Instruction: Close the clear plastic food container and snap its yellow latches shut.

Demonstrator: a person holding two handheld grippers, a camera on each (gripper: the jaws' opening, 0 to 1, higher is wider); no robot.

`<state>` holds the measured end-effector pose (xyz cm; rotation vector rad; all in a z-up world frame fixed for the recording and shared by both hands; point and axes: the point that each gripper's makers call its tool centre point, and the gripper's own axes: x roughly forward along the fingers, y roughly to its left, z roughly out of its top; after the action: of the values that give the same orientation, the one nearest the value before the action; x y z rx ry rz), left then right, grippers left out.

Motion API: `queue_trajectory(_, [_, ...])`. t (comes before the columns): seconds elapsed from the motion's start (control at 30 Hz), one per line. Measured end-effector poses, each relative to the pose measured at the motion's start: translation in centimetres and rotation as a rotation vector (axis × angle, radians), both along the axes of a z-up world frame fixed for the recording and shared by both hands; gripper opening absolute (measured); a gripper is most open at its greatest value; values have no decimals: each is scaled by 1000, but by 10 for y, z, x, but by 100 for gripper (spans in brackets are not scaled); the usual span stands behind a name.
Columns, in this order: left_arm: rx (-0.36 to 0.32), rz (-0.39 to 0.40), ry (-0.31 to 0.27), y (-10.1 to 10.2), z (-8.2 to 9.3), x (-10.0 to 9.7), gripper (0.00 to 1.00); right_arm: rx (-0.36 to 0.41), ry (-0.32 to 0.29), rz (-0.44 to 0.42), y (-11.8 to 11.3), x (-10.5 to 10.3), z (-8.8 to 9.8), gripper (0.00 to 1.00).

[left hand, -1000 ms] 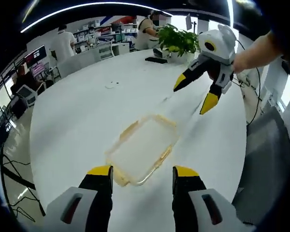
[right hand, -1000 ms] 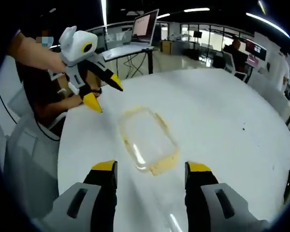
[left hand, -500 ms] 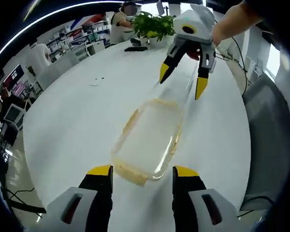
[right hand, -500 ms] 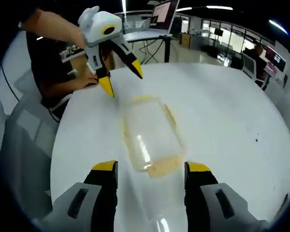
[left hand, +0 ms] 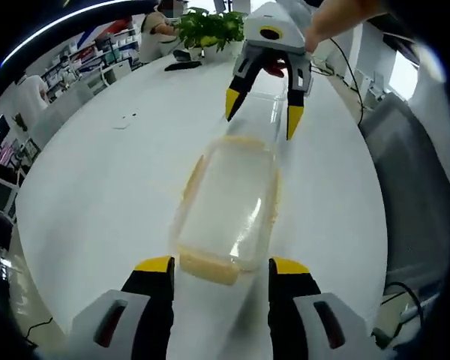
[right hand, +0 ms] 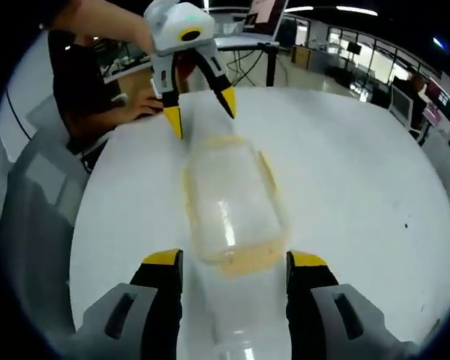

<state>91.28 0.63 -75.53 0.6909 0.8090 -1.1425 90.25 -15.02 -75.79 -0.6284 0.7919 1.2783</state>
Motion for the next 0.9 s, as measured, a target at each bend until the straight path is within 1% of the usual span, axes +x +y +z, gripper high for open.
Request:
queue_trajectory(0.2, [27,-47,9,1,-5,0,45,-52,-23,66,-3,3,-8,53])
queue_trajectory(0.27, [37,-74,9,0,-7,-1,45,-56,-17,79,-3,3,-9,53])
queue_trajectory(0.37, [46,-82,13,1,-12,1,45,-72,-8,96,-3,4,-13,52])
queue_trajectory(0.57, [48,-89,11,2,-17,6,45,-79,3,112,0,3,-17,52])
queue_trajectory(0.7, [57,-110,9,1,-20,7,45,-90,9,124,-1,5,-23,52])
queue_trajectory(0.8, [73,-138,1,0,-24,7,46,-106,-5,142,-2,5,-24,51])
queue_trajectory(0.9, [77,-147,10,-1,-27,5,45,-106,0,148,-2,5,-26,51])
